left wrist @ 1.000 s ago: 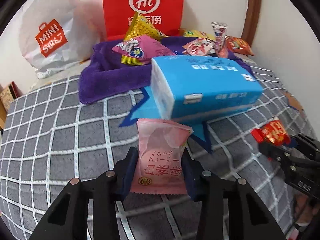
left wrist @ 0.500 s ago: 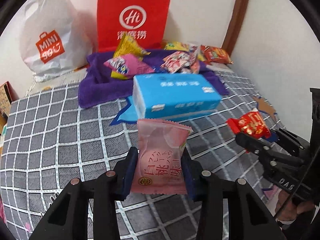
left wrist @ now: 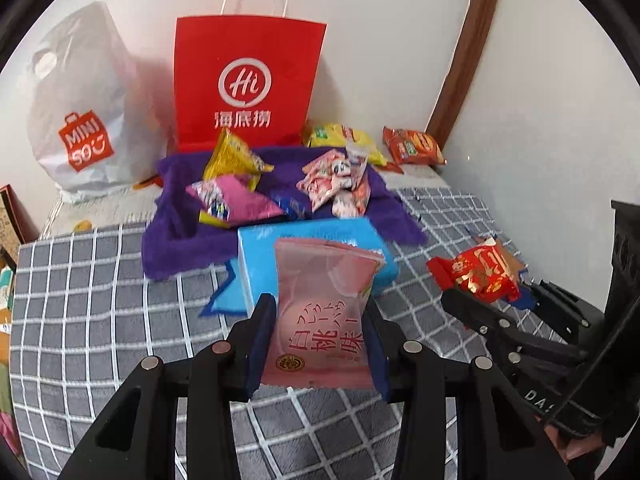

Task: Organize snacks
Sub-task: 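Carry the red packet and pink peach candy over the purple towel with both tools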

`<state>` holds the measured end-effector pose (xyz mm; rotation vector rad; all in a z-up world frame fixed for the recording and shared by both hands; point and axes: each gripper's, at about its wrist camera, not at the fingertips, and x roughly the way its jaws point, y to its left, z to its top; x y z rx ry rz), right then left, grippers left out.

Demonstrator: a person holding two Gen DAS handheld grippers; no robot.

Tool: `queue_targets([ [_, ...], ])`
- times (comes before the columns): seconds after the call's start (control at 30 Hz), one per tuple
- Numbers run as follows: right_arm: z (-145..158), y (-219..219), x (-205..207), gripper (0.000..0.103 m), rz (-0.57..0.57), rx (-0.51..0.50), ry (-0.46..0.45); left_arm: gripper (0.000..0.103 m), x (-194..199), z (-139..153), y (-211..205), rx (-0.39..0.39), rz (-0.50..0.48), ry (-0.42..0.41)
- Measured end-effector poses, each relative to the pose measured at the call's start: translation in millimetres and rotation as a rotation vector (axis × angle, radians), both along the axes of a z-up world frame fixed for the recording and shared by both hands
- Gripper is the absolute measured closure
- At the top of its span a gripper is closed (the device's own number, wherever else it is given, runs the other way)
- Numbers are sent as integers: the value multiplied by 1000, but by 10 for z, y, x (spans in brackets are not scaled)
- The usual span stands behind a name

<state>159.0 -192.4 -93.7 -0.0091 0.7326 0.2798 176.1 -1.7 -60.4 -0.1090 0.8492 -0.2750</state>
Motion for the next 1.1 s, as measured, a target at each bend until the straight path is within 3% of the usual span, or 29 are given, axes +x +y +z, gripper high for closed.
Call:
queue_targets([
  [0.63,415,19,1018,57,-10,41,-3,63,809,582,94,-30,16,-83],
  [1.1,621,193,1807,57,-1,65,-14,63,1457,616,241,-26,32,-101],
])
